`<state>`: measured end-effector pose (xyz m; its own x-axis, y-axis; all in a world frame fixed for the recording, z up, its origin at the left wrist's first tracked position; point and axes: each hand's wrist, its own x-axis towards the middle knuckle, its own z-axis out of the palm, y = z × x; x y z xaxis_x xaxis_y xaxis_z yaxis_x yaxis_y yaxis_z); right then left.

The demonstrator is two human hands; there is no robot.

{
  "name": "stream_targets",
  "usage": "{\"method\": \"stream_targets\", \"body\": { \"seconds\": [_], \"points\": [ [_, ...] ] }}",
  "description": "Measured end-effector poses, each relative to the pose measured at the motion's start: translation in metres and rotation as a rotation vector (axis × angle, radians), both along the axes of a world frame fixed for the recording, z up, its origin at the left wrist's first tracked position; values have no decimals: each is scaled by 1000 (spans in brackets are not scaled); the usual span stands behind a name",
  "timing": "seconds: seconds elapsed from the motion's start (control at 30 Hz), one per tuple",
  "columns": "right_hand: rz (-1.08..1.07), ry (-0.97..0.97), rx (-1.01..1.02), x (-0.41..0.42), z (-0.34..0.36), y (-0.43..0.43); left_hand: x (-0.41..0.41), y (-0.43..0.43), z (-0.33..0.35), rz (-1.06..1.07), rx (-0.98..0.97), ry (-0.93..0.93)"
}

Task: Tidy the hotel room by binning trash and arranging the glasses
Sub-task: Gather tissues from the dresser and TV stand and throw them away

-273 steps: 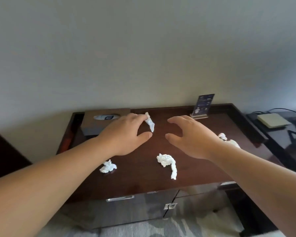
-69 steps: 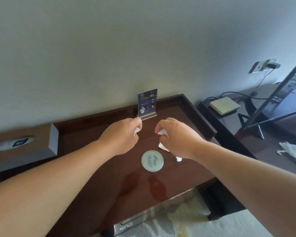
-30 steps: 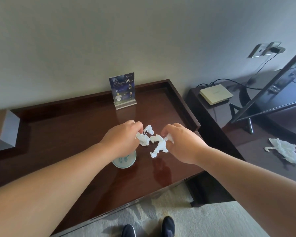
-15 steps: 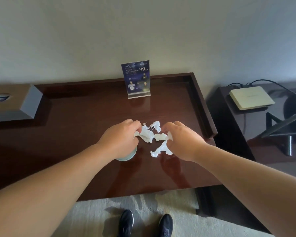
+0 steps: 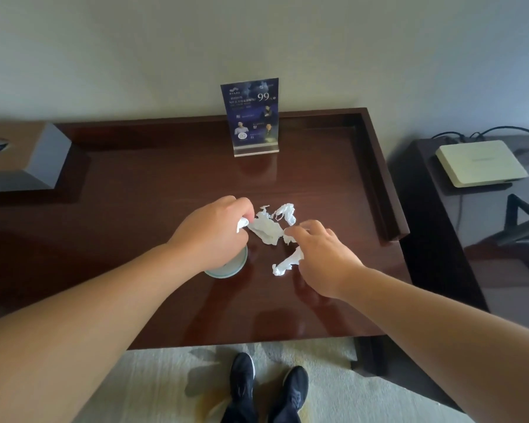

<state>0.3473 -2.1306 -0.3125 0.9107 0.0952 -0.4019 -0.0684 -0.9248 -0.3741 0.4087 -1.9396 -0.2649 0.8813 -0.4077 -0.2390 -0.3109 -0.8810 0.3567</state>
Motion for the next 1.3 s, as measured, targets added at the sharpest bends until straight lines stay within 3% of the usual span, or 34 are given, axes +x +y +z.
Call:
{"method": "stream_targets", "body": {
  "seconds": [0.3, 0.47, 1.03, 1.3],
  "points": [
    [16, -43, -105, 0, -18, 3, 7, 3, -12, -11, 19, 30],
    [-88, -83, -12, 1, 8, -6, 11, -3, -3, -20, -3, 23],
    [-142, -199, 85, 8, 107, -32, 23, -24, 64, -100, -75, -105],
    [-262, -176, 234, 10, 134, -36, 24, -26, 77, -102, -85, -127]
  ]
}}
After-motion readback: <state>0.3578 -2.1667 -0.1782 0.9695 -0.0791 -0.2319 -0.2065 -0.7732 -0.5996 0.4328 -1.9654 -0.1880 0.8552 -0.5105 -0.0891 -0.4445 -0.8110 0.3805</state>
